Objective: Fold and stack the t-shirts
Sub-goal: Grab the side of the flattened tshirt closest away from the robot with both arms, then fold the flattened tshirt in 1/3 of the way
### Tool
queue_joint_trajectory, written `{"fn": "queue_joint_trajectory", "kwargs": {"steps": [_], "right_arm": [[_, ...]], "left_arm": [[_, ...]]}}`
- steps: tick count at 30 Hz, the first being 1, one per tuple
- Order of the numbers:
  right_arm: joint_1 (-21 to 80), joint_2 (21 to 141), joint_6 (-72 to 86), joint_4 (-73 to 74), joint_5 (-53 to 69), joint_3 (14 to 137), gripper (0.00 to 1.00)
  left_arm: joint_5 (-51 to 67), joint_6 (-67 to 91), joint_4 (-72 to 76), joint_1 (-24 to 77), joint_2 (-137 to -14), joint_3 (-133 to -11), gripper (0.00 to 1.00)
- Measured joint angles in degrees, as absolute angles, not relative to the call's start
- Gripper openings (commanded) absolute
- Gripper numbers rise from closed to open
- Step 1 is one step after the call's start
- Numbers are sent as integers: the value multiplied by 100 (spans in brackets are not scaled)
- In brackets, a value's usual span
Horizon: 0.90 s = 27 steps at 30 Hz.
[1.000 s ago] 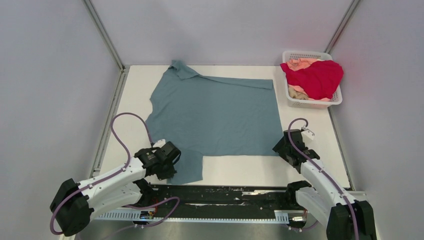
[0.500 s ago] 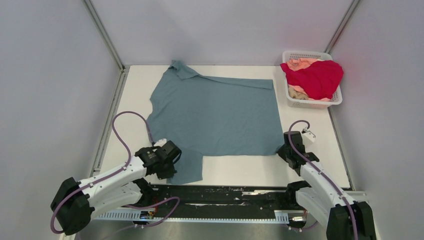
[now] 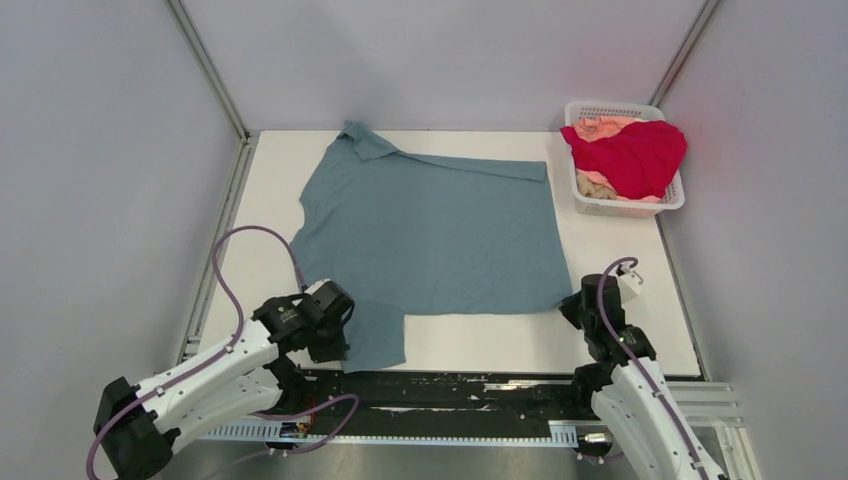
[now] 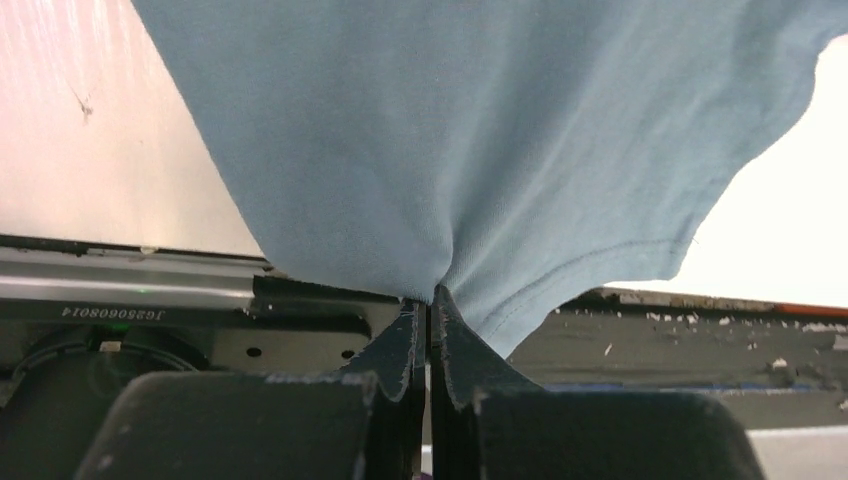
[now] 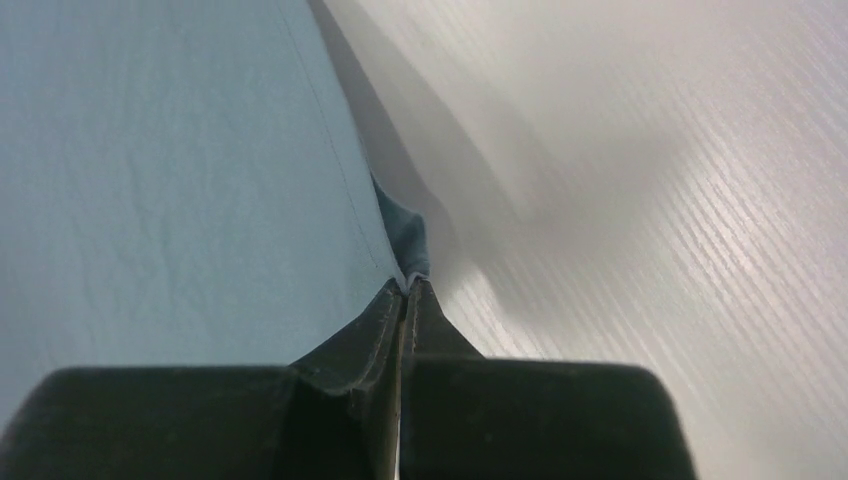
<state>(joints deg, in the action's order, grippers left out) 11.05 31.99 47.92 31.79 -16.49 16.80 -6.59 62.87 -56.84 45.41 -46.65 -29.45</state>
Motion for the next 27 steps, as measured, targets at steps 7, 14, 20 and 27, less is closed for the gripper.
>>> {"fn": "queue_joint_trajectory", "kwargs": {"steps": [7,14,20,27], "right_arm": [[1105,2541,5131,4058,-1212,1992,0],[1107,2137,5339,4604,-1085,2309,0],[1105,2300,5315,4466,-941,2307,0],[1105,3758,4912,3929,-781,2456,0]], "left_arm": [[-333,6309,-6149,4582,-4394,-3035,0],[-237,6383,-6436,4777,-4178,-3223,0],[-397,6302,-6139,4792,-4300,-3328,0],[-491,5791,-5146,4180,-4814,-3734,0]]}}
